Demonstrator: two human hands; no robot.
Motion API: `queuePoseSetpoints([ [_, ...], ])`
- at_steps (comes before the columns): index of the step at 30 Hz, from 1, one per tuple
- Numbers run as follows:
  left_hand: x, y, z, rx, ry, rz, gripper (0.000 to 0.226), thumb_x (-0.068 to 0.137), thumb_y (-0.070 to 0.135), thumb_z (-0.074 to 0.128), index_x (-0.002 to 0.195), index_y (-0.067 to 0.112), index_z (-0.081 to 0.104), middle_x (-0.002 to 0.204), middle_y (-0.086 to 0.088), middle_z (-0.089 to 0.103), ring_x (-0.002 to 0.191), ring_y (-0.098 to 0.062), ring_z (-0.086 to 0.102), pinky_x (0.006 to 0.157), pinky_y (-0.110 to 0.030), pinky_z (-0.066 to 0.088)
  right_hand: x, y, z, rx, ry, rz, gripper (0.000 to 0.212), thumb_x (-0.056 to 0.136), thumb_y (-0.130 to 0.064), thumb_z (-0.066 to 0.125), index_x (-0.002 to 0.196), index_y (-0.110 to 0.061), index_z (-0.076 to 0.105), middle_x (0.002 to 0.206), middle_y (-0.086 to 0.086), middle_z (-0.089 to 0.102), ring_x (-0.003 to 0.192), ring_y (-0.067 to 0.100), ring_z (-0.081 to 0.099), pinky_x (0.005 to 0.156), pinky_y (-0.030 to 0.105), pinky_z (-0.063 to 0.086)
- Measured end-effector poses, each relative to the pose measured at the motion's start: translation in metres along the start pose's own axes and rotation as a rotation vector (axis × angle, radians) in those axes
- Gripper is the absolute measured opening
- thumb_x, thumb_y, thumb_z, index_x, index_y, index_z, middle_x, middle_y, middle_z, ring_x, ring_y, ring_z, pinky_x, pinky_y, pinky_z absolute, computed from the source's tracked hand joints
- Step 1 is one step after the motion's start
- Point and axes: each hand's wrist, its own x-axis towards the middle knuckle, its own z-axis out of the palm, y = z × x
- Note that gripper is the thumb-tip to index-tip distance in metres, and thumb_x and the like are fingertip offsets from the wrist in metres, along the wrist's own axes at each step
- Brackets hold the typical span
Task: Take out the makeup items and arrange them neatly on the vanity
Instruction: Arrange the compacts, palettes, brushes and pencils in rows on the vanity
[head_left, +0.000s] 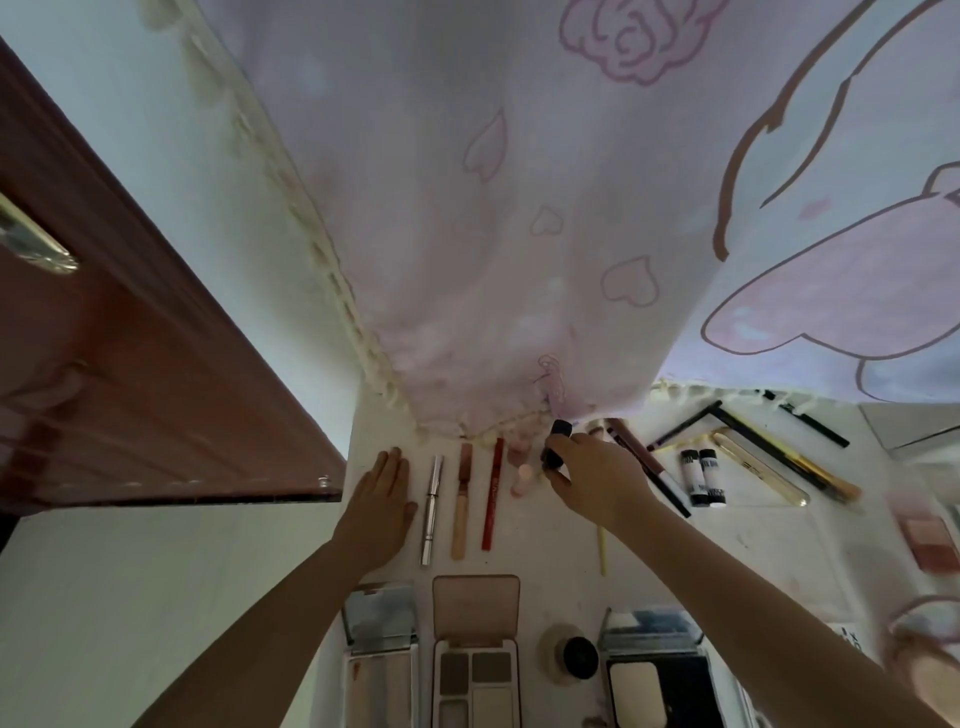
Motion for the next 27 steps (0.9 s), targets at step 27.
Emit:
queuePoseSetpoints([
  [27,-0.036,0.117,-0.075,-0.250,0.391,-0.060,0.058,0.098,0.034,0.018,0.107,-0.003,0.062,0.106,-0.025,0.065,0.097,-0.041,0.065,0.074,-0.045,0.055,-0.040,0.131,0.021,0.179,0.033,0.467,0.029,0.089,-0.025,0.054,0.109,-0.005,0.057,0.105,0.013,0.062,0.096,0.026,0.060,0.072,0.026,0.044],
])
